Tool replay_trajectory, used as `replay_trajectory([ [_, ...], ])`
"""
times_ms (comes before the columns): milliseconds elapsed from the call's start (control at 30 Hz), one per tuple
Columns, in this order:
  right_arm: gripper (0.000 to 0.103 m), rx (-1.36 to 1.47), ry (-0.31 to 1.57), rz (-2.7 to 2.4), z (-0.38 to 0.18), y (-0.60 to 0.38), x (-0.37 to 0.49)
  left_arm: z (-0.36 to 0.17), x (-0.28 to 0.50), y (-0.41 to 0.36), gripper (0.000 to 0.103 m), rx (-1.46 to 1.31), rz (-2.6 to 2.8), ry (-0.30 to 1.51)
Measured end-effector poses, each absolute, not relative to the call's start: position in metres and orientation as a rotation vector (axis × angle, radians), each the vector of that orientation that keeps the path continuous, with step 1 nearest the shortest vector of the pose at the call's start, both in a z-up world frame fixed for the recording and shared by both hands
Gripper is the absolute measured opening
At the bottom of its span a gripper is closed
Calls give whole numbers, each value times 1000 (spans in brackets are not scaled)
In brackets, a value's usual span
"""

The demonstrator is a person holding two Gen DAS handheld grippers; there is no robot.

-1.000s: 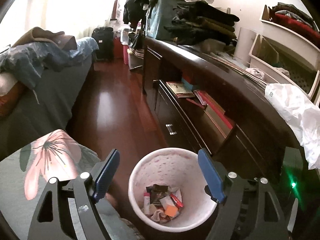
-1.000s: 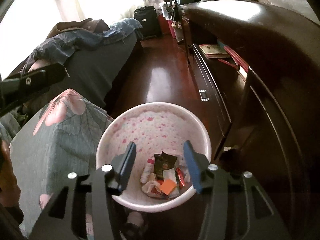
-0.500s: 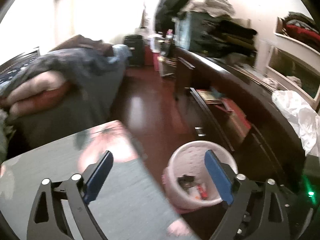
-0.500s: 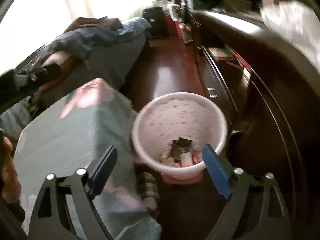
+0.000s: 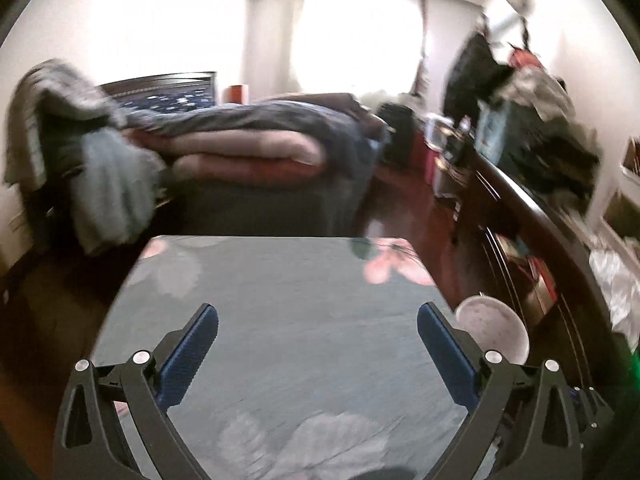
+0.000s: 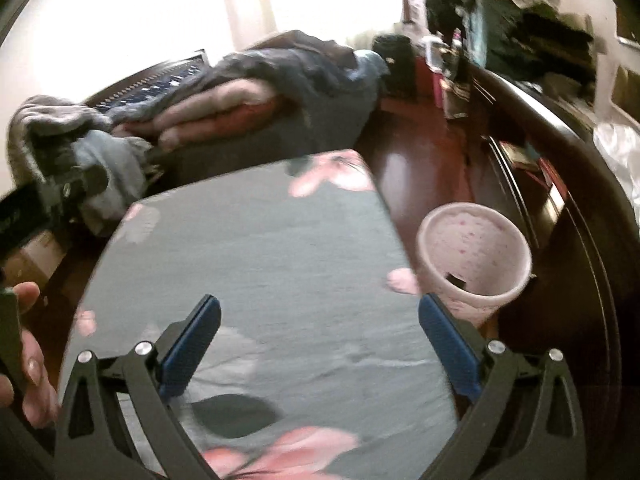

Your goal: Collect trash

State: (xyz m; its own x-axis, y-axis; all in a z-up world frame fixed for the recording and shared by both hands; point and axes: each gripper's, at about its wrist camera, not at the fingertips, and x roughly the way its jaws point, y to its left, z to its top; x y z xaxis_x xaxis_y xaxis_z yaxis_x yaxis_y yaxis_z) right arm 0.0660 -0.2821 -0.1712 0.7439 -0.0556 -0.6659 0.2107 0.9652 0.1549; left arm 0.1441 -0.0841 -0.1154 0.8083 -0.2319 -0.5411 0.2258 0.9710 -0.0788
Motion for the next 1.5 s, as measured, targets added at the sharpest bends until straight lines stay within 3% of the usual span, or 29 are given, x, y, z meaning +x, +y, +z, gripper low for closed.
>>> replay_trajectory([
  [467, 99, 54, 473, -142, -76, -179, 2, -58, 44, 34, 99, -73, -29, 430],
  [1500, 99, 12, 383, -153, -40, -157, -41, -21, 1, 51, 99, -85, -38, 310],
])
